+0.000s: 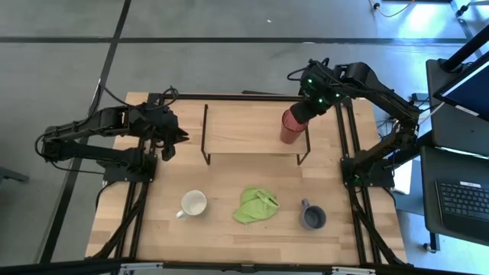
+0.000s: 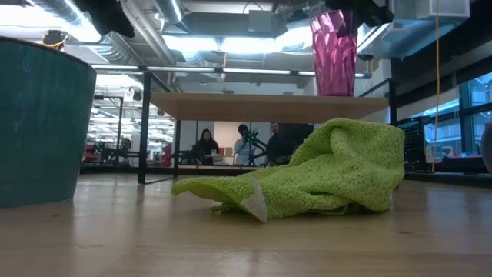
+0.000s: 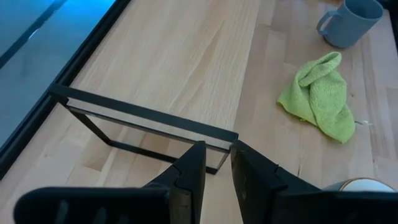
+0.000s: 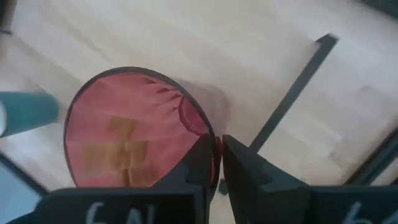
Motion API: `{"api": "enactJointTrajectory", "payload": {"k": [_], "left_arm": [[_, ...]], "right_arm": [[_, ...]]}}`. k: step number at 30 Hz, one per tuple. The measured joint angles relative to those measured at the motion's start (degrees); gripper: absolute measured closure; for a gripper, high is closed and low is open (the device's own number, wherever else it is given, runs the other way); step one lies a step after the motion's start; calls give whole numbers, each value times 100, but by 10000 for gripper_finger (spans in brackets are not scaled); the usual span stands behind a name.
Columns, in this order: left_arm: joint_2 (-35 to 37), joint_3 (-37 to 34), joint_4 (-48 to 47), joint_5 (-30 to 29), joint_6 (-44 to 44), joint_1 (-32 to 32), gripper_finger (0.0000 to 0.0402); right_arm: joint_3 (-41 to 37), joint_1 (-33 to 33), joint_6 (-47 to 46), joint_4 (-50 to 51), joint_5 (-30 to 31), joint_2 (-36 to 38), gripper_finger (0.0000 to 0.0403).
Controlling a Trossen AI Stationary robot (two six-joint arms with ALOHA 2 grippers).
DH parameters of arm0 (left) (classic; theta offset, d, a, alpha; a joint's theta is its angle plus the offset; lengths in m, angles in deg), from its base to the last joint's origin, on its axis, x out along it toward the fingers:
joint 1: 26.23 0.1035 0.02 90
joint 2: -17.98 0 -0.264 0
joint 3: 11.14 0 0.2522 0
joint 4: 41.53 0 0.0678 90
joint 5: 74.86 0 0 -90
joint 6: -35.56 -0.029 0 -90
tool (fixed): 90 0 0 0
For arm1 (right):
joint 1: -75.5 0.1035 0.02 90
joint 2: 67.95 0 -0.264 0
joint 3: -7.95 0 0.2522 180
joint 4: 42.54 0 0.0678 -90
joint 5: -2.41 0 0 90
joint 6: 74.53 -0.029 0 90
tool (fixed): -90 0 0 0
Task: Stack small to large cups/mugs on shelf
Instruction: Put the red cup on the shelf
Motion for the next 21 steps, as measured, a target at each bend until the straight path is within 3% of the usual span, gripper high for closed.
{"api": "enactJointTrajectory", "payload": {"k": [6,21], "left_arm": [[-94,0,32,0,-2,0,331],[-487,0,57,2,-18,0,331]], "right_arm": [[0,67,34,0,-339,-2,363],[0,68,282,-7,212,-4,363]]}}
